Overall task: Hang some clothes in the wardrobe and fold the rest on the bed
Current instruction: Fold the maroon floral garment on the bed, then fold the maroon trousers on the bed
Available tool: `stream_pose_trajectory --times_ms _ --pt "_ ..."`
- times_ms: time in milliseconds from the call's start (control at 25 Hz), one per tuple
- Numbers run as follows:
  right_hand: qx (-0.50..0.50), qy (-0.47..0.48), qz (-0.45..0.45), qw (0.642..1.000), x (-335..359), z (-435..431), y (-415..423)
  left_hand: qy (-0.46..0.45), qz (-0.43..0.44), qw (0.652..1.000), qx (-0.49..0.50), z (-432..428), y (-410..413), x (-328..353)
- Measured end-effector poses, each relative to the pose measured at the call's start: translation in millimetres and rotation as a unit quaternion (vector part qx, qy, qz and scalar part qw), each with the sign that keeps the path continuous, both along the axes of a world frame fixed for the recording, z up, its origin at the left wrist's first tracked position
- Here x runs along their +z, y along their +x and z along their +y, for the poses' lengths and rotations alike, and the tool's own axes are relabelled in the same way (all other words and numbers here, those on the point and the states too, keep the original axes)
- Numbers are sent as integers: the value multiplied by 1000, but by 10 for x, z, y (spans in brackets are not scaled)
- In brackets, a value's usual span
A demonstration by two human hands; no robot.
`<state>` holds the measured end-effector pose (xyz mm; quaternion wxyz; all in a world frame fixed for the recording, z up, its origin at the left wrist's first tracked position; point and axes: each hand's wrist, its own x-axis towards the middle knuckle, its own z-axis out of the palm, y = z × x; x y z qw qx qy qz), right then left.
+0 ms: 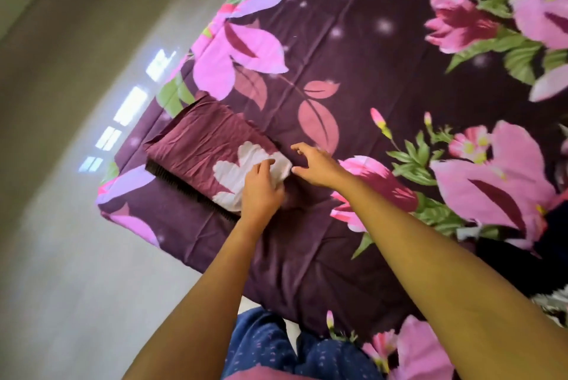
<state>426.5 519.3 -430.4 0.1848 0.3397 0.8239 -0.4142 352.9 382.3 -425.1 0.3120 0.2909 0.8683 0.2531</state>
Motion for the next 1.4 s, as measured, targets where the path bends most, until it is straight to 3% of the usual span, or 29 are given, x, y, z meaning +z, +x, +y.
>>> stream_pose_trajectory --times_ms 80,200,280,520,880,1120,1400 --pt "22 41 -42 998 114 130 429 -81 23 981 -173 305 163 147" --pt "79 40 -165 982 309 289 1182 -199 -2 886 -419 760 560 447" --pt "84 -12 -242 967 472 320 1658 -255 -15 827 -501 968 878 575" --pt "-85 -22 -245 966 736 283 3091 -237 22 762 -602 1372 2033 692" --pt "-240 -81 -202 946 657 204 4610 -202 97 678 -700 1779 3526 731" --pt "-281 -96 -183 937 351 160 5116 -226 103 649 -719 1813 3935 535" --pt "-313 -111 -132 934 66 187 5154 -261 85 649 -709 1879 3963 254"
